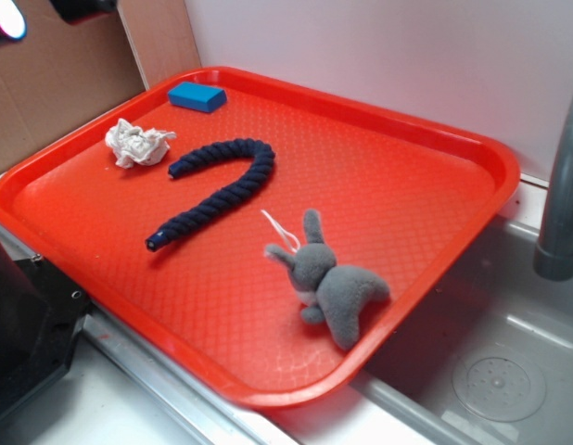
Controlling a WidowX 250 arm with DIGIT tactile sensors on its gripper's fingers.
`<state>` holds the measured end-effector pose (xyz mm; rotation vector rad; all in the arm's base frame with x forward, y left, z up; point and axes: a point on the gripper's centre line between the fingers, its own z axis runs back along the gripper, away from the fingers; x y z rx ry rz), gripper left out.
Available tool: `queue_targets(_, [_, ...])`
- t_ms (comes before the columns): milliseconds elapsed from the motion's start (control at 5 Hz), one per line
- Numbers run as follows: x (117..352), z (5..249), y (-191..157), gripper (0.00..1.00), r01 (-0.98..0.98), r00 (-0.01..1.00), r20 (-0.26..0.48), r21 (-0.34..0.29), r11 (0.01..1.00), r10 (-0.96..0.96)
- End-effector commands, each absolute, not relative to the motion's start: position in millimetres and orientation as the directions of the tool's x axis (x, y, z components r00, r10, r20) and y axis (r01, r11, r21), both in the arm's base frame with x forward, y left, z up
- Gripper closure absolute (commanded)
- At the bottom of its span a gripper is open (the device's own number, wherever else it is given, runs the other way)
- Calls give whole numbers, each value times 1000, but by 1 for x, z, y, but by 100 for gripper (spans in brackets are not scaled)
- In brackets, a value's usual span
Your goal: Grab the white paper.
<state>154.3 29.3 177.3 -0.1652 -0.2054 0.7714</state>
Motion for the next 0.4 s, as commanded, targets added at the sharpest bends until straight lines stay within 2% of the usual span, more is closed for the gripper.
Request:
queue_targets(0, [166,141,73,0,-906,358,151,-183,382,921])
queue_targets(200, [177,117,93,0,-946,271,161,-140,294,949])
